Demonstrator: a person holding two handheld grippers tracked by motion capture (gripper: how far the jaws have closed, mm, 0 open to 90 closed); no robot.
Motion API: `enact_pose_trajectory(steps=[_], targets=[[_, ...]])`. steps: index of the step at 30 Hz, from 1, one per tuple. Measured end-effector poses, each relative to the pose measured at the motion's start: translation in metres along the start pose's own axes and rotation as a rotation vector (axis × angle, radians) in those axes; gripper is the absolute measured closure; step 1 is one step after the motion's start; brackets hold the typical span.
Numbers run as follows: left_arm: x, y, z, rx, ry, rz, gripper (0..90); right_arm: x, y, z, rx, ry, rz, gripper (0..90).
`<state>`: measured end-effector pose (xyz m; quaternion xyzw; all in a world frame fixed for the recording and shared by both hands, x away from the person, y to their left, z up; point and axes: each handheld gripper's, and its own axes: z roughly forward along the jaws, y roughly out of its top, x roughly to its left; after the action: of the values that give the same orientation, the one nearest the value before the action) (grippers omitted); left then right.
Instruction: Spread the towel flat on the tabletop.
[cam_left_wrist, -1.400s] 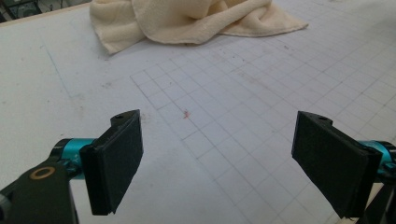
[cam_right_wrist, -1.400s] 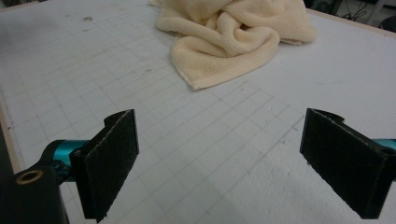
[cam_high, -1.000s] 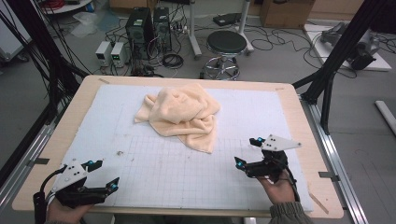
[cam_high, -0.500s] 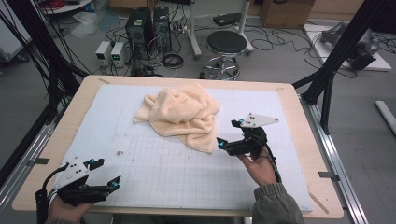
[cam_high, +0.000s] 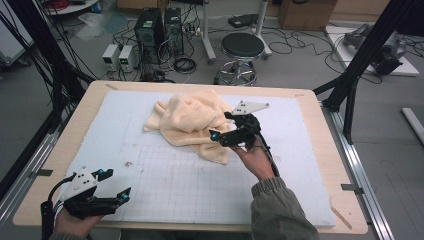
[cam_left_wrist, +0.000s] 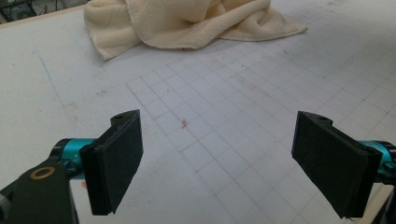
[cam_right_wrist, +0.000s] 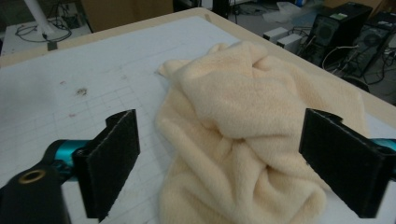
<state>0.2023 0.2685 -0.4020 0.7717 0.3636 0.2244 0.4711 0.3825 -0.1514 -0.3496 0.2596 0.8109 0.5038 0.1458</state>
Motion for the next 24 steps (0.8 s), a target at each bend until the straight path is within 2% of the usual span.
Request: enact_pose_trajectory(steps=[2, 3, 7, 12, 13, 16, 20, 22, 24], targets=[[0.0, 0.0, 0.0, 0.002, 0.003, -0.002, 16.9, -0.002, 0.01, 0.012, -0.006, -0.006, -0.016, 15.0], [0.0, 0.0, 0.0, 0.002, 0.003, -0.002, 16.9, -0.002, 0.01, 0.012, -0.006, -0.006, -0.016, 15.0], [0.001, 0.0, 0.0, 0.003, 0.003, 0.002, 16.9, -0.005, 0.015, 0.037, 0.0, -0.011, -0.013, 18.5], [0.001, 0.0, -0.001, 0.002, -0.002, -0.001, 16.9, -0.006, 0.007, 0.065, 0.012, -0.011, -0.001, 23.6], [0.001, -0.001, -0.001, 0.003, -0.001, 0.0, 16.9, -0.006, 0.007, 0.065, 0.012, -0.011, -0.001, 23.6], [0.0, -0.001, -0.001, 0.001, 0.0, -0.002, 16.9, -0.007, -0.001, 0.085, 0.031, -0.025, -0.021, 27.5], [0.001, -0.001, -0.001, 0.001, -0.003, 0.0, 17.0, -0.009, -0.006, 0.096, 0.049, -0.045, -0.011, 30.9], [0.001, -0.002, -0.002, 0.003, -0.001, -0.001, 16.9, -0.013, -0.012, 0.102, 0.049, -0.056, 0.005, 35.3], [0.001, -0.002, -0.002, 0.007, -0.001, -0.003, 16.9, -0.015, -0.015, 0.106, 0.053, -0.069, -0.006, 39.5]])
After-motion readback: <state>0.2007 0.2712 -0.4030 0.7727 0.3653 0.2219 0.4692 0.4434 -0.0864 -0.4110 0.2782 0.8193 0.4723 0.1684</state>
